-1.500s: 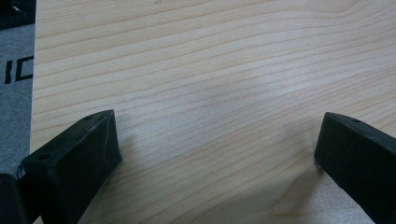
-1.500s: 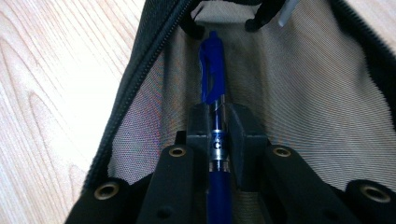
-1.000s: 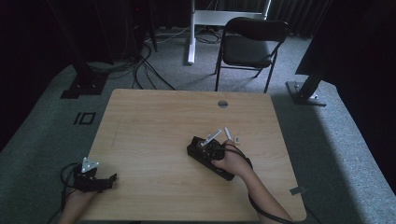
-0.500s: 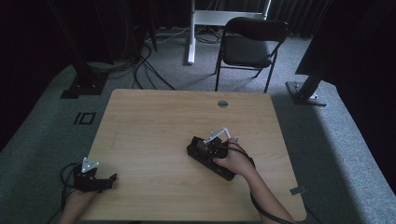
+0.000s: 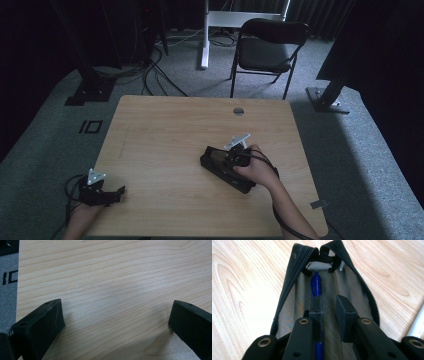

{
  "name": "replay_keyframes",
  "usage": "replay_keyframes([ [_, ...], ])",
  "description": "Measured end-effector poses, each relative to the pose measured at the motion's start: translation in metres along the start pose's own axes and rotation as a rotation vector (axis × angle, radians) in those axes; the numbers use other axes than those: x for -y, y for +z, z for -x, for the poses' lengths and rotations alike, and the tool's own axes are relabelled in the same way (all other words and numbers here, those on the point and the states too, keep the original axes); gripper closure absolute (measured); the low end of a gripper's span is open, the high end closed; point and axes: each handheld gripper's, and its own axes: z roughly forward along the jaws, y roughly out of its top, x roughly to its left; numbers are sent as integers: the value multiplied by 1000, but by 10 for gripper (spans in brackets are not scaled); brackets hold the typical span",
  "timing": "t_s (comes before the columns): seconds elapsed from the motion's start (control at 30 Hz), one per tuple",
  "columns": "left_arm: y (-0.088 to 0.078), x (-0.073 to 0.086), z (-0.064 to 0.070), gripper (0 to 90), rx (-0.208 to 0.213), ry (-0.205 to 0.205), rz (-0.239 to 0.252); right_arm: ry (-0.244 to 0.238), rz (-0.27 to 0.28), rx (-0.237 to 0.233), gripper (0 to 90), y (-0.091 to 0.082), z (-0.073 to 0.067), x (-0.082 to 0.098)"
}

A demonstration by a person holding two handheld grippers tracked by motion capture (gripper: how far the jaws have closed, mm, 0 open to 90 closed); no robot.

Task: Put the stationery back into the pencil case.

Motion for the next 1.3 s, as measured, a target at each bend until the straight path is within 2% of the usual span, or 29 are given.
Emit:
replay_keyframes([
  [0.3,0,0,0,3,0,0,0,4,67,-16,756,-22,1,-4],
  [0.6,0,0,0,3,0,0,0,28,121,-23,755,-34,6,-6],
  [0.87,0,0,0,3,0,0,0,78,197,34,753,-45,16,-7],
  [1.07,0,0,0,3,0,0,0,113,232,74,748,-48,25,-4],
  [1.3,0,0,0,3,0,1,-1,159,241,116,738,-46,36,3],
])
